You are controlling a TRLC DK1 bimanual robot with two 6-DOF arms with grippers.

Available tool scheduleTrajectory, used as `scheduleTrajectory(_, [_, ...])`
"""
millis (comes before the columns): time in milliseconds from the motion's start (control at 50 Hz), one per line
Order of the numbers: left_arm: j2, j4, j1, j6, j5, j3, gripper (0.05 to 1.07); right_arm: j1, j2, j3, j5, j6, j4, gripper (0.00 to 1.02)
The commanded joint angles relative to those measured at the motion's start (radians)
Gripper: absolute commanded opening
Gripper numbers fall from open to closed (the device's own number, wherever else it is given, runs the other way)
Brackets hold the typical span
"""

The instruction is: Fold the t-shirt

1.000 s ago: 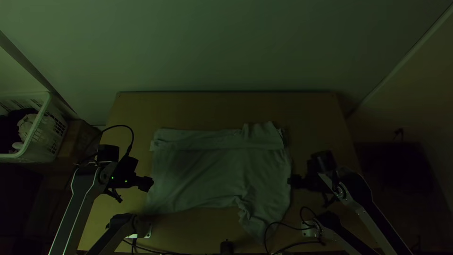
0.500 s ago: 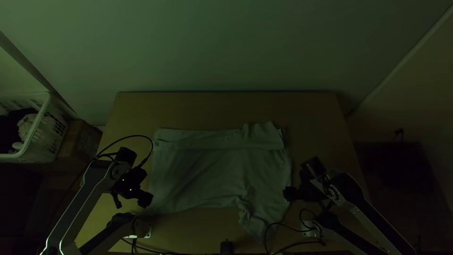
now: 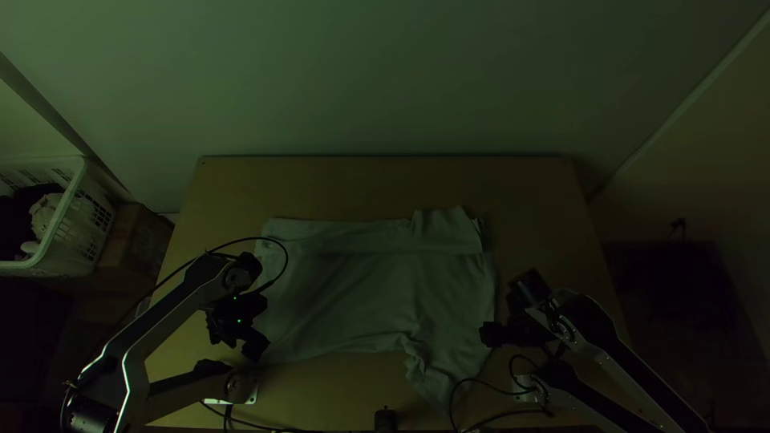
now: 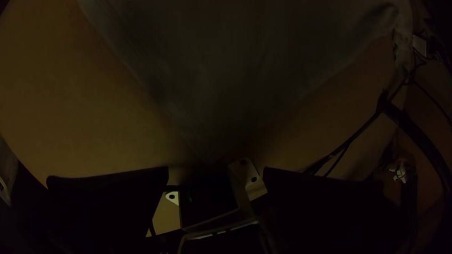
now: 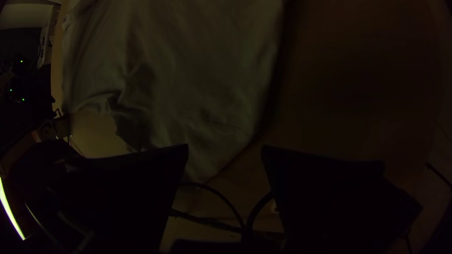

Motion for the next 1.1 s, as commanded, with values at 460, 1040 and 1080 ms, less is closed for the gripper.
scheduleTrajectory(460, [0.250,0.159,-0.052,0.005,-0.056,-0.089,1.01,0.007,0.012,-0.025,-0.025,-0.008,-0.013,0.71])
scheduleTrajectory(1040, [0.206,0.176,-0.135,0.033,-0.033,-0.085,0.08,-0.024,0.187,-0.120,-0.080,-0.086,0.014,0.77])
scheduleTrajectory(1080, [0.206,0.177,-0.133,0.033,-0.030,-0.082,0.08,-0.019,0.194,-0.119,-0.083,-0.091,0.014,0.77])
